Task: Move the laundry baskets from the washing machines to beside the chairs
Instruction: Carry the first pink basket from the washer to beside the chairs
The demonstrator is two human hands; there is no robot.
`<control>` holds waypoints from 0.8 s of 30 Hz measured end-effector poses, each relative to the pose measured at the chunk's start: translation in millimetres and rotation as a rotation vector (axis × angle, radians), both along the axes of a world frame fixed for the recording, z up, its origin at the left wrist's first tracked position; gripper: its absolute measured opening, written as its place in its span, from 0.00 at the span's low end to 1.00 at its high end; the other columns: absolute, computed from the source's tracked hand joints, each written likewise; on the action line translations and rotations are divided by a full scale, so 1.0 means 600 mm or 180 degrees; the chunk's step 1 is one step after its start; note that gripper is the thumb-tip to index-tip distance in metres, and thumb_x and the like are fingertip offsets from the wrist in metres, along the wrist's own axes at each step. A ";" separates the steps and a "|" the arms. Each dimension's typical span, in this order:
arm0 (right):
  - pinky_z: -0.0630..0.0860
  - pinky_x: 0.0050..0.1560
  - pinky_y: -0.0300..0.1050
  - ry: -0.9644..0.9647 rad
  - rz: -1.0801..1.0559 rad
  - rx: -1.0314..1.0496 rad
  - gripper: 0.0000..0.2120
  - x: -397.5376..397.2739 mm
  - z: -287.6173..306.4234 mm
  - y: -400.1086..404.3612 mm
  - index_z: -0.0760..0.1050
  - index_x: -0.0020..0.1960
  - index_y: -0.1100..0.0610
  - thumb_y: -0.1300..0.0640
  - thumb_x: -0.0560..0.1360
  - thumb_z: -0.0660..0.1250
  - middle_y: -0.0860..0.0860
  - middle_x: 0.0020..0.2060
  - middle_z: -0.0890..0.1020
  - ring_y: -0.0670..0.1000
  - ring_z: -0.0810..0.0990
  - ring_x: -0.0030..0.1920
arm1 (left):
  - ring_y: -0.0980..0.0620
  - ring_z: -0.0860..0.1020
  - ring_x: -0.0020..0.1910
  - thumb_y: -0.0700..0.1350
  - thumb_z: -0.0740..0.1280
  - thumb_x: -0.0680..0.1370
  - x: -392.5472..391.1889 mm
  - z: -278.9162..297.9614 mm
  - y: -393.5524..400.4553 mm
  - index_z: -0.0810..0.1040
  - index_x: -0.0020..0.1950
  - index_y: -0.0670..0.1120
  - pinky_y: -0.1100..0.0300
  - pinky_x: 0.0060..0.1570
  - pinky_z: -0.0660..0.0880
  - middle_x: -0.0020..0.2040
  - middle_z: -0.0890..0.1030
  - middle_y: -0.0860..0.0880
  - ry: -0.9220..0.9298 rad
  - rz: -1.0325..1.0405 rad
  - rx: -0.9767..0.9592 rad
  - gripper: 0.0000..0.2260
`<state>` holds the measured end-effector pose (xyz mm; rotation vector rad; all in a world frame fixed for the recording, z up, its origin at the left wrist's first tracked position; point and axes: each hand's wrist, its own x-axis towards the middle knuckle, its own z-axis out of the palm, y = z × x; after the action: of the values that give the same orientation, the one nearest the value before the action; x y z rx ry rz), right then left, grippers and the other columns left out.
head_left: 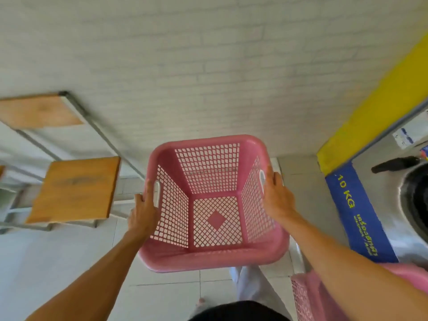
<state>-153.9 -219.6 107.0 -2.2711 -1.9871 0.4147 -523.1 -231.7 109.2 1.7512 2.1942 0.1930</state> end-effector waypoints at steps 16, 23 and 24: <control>0.72 0.23 0.42 0.0052 0.2235 -0.0012 0.28 -0.472 0.032 -0.082 0.47 0.81 0.54 0.56 0.84 0.55 0.55 0.80 0.55 0.49 0.78 0.33 | 0.39 0.78 0.37 0.43 0.59 0.78 -0.309 0.096 -0.490 0.40 0.78 0.62 0.48 0.38 0.75 0.52 0.71 0.45 0.0102 0.2247 -0.0094 0.37; 0.72 0.30 0.46 0.0280 0.3338 -0.0058 0.24 -0.683 0.029 -0.083 0.52 0.78 0.53 0.54 0.84 0.55 0.54 0.73 0.65 0.55 0.81 0.45 | 0.43 0.77 0.35 0.43 0.58 0.79 -0.348 0.107 -0.625 0.42 0.77 0.65 0.44 0.41 0.79 0.50 0.71 0.46 0.0027 0.3258 -0.0109 0.35; 0.71 0.31 0.46 0.0240 0.3478 -0.0104 0.26 -0.712 0.026 -0.086 0.51 0.78 0.54 0.55 0.83 0.57 0.53 0.74 0.64 0.56 0.81 0.47 | 0.43 0.77 0.36 0.44 0.58 0.78 -0.353 0.108 -0.639 0.42 0.77 0.65 0.43 0.43 0.79 0.50 0.71 0.45 0.0036 0.3382 -0.0122 0.35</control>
<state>-581.0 -271.4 122.8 -0.9318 -2.9852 0.5649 -734.8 -615.1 173.9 0.4017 2.8637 0.3623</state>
